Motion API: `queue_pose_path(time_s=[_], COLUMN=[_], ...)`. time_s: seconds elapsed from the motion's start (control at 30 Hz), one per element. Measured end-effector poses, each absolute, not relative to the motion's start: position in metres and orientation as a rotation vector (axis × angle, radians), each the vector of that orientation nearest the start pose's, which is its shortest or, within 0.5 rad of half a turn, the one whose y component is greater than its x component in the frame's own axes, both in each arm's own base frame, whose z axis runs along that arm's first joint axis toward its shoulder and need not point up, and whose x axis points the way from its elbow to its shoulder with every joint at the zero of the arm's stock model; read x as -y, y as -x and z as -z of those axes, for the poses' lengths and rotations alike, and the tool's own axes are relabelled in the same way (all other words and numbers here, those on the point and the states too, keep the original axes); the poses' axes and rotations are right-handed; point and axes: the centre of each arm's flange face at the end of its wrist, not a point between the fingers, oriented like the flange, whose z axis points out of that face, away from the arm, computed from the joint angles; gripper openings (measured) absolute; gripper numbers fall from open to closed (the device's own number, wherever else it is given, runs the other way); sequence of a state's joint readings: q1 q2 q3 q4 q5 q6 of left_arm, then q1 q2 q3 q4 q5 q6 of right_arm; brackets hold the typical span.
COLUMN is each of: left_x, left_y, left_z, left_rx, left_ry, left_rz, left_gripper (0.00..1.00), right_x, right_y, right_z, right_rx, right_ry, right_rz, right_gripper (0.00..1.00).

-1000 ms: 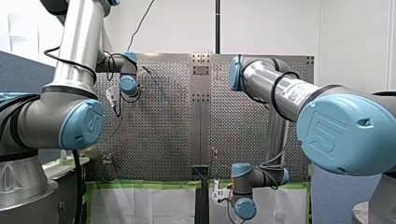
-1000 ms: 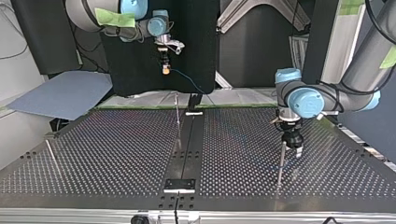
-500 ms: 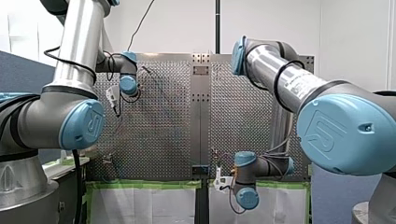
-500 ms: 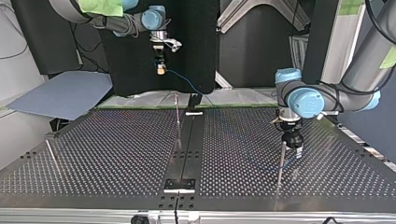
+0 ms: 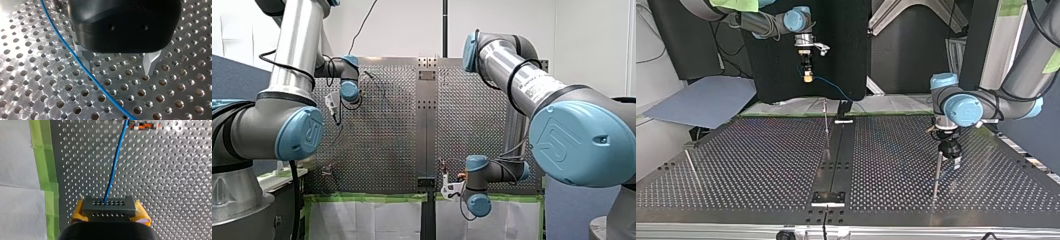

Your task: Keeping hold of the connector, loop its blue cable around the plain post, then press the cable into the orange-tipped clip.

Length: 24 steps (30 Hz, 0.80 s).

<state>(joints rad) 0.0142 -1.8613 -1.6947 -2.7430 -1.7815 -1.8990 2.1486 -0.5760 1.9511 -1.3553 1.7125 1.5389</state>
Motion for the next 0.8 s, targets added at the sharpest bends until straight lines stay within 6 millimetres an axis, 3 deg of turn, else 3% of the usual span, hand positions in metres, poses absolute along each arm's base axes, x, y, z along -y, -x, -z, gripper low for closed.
queue_pose_path(time_s=[0.37,0.8], left_x=[0.104,0.104], left_y=[-0.578,-0.578], left_z=[-0.311,-0.310], left_rx=[-1.527,-1.528], left_ry=[0.431,0.432], left_rz=[0.077,0.078], left_gripper=[1.00,1.00], right_x=[0.388,0.425], right_y=[-0.367,-0.323], right_z=[0.093,0.094], right_rx=[0.893,0.884], right_ry=[-1.561,-1.573], right_rz=[-1.512,-1.497], right_gripper=[0.00,0.00])
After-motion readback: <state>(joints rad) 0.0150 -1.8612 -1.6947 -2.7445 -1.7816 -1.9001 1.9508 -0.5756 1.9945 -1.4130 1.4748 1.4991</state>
